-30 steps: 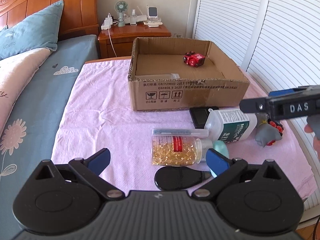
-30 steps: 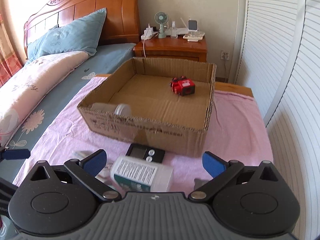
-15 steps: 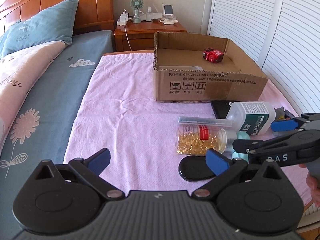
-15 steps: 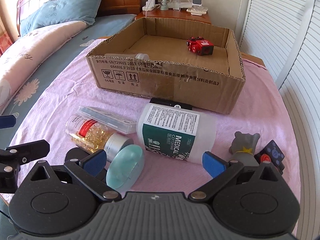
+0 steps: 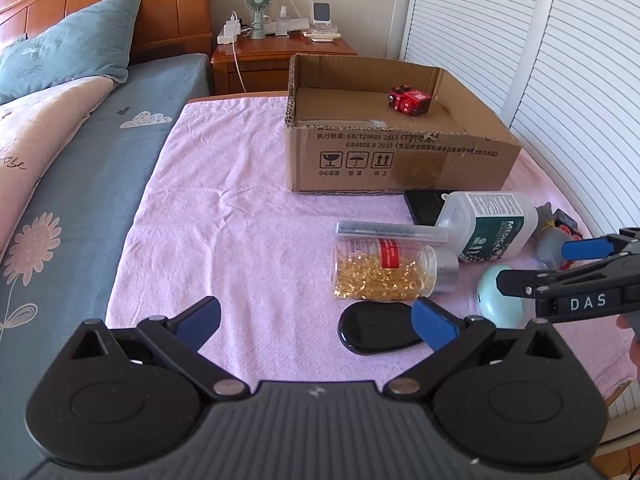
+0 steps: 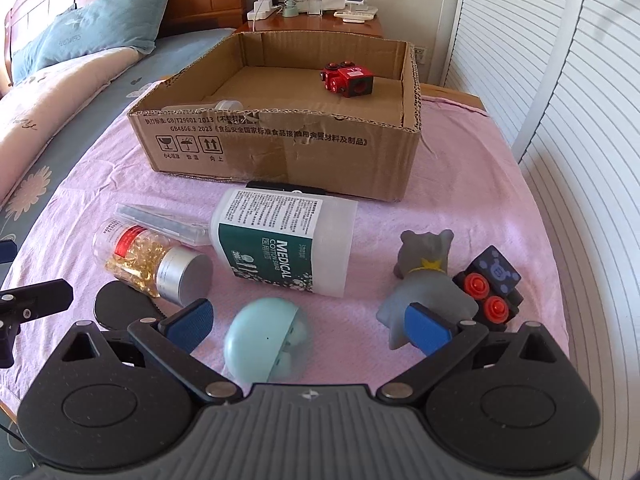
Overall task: Organize rigid objects
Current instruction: 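Reach the left tool to the black paddle and close on it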
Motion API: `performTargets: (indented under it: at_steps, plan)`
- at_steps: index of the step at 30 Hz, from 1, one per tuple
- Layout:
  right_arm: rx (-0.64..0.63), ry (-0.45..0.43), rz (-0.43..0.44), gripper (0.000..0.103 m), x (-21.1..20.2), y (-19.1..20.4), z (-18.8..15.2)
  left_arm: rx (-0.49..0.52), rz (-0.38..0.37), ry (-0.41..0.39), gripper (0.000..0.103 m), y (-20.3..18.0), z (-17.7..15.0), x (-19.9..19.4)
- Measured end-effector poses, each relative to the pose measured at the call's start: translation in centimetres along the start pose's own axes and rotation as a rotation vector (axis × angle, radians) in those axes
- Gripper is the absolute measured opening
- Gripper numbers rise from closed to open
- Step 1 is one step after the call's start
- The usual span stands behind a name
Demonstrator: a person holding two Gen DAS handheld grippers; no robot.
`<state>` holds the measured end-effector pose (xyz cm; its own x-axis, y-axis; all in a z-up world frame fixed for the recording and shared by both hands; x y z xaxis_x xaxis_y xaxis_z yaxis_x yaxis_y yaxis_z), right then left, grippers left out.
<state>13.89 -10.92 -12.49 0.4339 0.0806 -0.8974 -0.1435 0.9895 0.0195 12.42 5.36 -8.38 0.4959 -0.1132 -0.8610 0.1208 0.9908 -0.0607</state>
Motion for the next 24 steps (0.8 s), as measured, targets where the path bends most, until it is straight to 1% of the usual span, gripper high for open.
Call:
performTargets:
  at_steps: [6,9,11,13,16,19,23,24]
  plan:
    - [-0.133,0.013,0.037,0.103,-0.7,0.7,-1.9,0.031,-0.025,0.044,0.101,-1.3,-0.3,1.2]
    - [-0.194,0.023,0.030,0.103,-0.4,0.7,-3.2,0.023,-0.059,0.089,0.101,-2.2,-0.7,2.2]
    - [-0.221,0.029,0.051,0.103,-0.1,0.7,-4.1,0.030,-0.089,0.123,0.101,-3.0,-1.0,3.1]
    - [-0.246,0.032,0.082,0.103,0.2,0.7,-4.9,0.044,-0.097,0.159,0.101,-3.8,-1.4,4.0]
    - [-0.279,0.033,0.103,0.103,0.6,0.7,-5.8,0.041,-0.087,0.188,0.101,-4.6,-1.9,5.2]
    - [-0.304,0.036,0.111,0.103,0.9,0.7,-6.4,0.062,-0.042,0.159,0.102,-5.4,-2.0,5.6]
    - [-0.317,0.006,0.123,0.103,0.9,0.5,-6.8,0.081,0.006,0.139,0.102,-6.3,-1.8,6.1]
    - [-0.318,0.002,0.124,0.103,0.9,0.5,-6.8,0.077,0.008,0.131,0.102,-6.4,-1.6,6.2]
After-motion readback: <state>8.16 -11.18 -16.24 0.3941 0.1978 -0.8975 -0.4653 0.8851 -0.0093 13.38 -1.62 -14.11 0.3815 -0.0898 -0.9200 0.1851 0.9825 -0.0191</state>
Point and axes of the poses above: each gripper's, at about its wrist camera, not at the fingertips, and x roughly the way its jaws point, y to its left, z to its top, the point moved 7 cm from there along x, roughly the way its jaws point, and after that the axes turned 9 degrees about y, right-handed, at the moved point
